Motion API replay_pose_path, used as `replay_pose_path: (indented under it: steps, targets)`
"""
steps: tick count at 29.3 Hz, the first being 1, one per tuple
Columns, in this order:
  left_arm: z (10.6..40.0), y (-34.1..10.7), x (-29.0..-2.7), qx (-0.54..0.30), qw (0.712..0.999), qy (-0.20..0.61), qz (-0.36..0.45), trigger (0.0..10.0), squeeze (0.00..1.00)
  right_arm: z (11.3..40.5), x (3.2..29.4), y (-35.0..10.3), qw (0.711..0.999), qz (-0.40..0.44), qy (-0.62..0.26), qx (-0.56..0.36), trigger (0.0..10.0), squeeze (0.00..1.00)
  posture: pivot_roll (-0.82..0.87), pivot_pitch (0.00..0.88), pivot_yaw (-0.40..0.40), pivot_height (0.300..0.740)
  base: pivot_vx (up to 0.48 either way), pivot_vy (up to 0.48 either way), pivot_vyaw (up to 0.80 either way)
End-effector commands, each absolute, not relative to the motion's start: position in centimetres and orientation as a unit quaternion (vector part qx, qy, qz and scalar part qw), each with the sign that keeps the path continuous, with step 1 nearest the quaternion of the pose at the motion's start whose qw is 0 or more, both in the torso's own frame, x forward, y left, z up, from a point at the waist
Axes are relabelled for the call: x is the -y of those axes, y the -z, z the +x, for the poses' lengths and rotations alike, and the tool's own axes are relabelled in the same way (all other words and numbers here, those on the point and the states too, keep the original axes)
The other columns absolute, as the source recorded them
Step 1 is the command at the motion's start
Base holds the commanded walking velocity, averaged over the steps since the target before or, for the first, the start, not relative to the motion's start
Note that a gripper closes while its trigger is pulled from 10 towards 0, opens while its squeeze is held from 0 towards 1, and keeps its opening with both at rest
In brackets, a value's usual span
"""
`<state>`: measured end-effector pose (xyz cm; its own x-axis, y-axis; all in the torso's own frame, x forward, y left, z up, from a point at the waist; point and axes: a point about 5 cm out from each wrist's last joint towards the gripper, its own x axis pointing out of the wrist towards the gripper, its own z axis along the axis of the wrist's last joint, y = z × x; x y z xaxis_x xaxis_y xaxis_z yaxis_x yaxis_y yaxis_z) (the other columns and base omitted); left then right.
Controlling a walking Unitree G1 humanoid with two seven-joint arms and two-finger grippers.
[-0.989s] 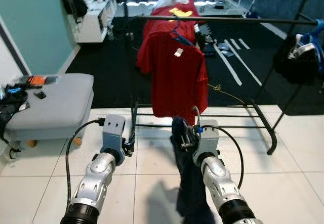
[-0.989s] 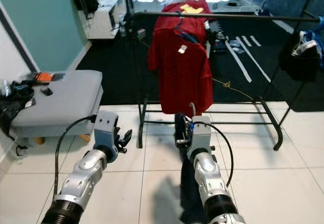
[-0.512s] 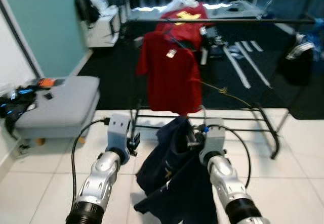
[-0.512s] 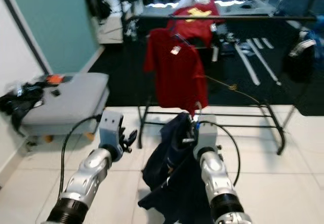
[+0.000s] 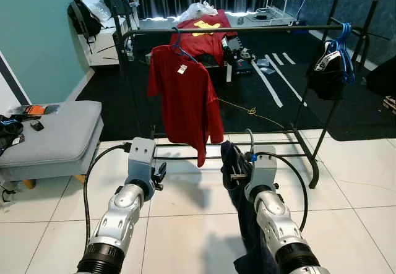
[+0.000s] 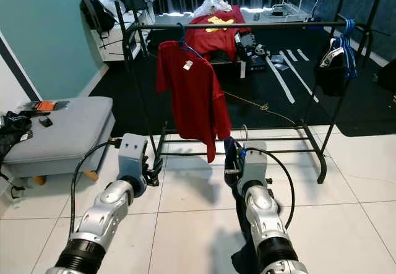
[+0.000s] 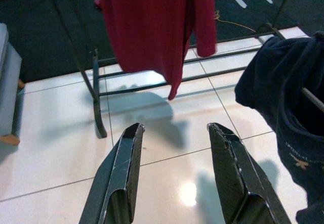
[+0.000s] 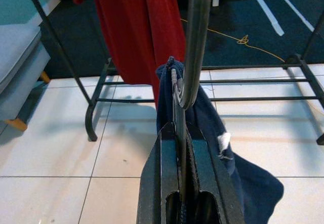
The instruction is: Hang hanger
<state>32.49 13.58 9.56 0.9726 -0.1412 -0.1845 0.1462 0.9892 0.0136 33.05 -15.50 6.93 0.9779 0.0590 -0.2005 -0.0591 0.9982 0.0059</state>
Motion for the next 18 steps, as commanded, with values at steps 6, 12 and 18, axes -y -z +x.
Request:
replay_pose_path:
  steps: [6,12,18]
  targets:
    - [32.3,-9.4,-14.1,-0.091,0.993,0.067,0.019,10.0,0.00,33.6,14.8,-7.8,0.988,-0.059,-0.098,-0.104,10.0,0.00,0.02,0.014,0.033,0.740,0.000,0.080,0.00]
    - [32.1,-9.5,-15.8,-0.080,0.996,0.025,0.015,10.0,0.00,34.0,14.6,-8.9,0.963,-0.149,-0.200,-0.102,10.0,0.00,0.02,0.007,0.019,0.740,0.000,0.000,0.00]
    - [32.2,-10.3,-18.1,-0.065,0.997,-0.004,0.029,10.0,0.00,34.0,13.5,-11.1,0.930,-0.227,-0.288,-0.024,10.0,0.00,0.02,0.007,0.006,0.740,0.000,0.000,0.00]
